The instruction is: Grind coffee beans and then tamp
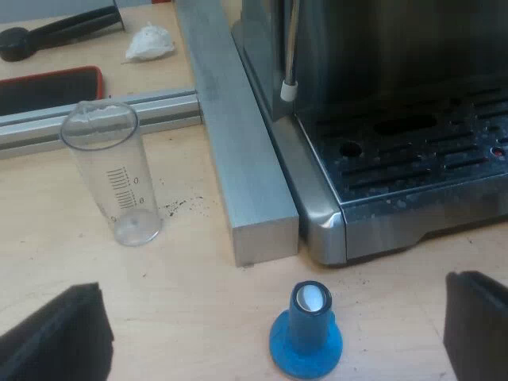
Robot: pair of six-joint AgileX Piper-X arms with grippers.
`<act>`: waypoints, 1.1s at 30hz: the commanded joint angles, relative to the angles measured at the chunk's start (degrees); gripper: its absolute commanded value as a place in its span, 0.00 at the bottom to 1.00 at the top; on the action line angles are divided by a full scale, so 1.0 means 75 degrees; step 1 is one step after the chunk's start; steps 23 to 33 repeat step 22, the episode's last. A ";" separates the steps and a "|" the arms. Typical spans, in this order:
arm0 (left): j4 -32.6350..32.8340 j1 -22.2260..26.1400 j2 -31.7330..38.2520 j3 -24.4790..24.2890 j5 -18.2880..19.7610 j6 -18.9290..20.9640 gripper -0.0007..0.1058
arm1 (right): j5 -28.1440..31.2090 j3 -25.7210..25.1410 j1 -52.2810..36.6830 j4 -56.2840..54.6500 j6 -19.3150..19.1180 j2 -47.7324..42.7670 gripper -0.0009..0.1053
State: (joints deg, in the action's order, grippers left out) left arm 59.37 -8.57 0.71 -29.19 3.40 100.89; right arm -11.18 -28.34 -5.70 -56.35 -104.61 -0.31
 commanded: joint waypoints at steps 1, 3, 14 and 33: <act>-0.0134 0.0010 0.1064 -0.0044 0.0037 0.0092 0.82 | 0.0037 -0.0040 -0.0014 0.0056 -0.0077 -0.0345 0.74; -0.0134 0.0010 0.1064 -0.0044 0.0037 0.0092 0.82 | 0.0037 -0.0040 -0.0014 0.0056 -0.0077 -0.0345 0.74; -0.0134 0.0010 0.1064 -0.0044 0.0037 0.0092 0.82 | 0.0037 -0.0040 -0.0014 0.0056 -0.0077 -0.0345 0.74; -0.0134 0.0134 0.1080 -0.0044 0.0037 0.0092 0.82 | 0.0037 -0.0040 -0.0014 0.0056 -0.0077 -0.0345 0.74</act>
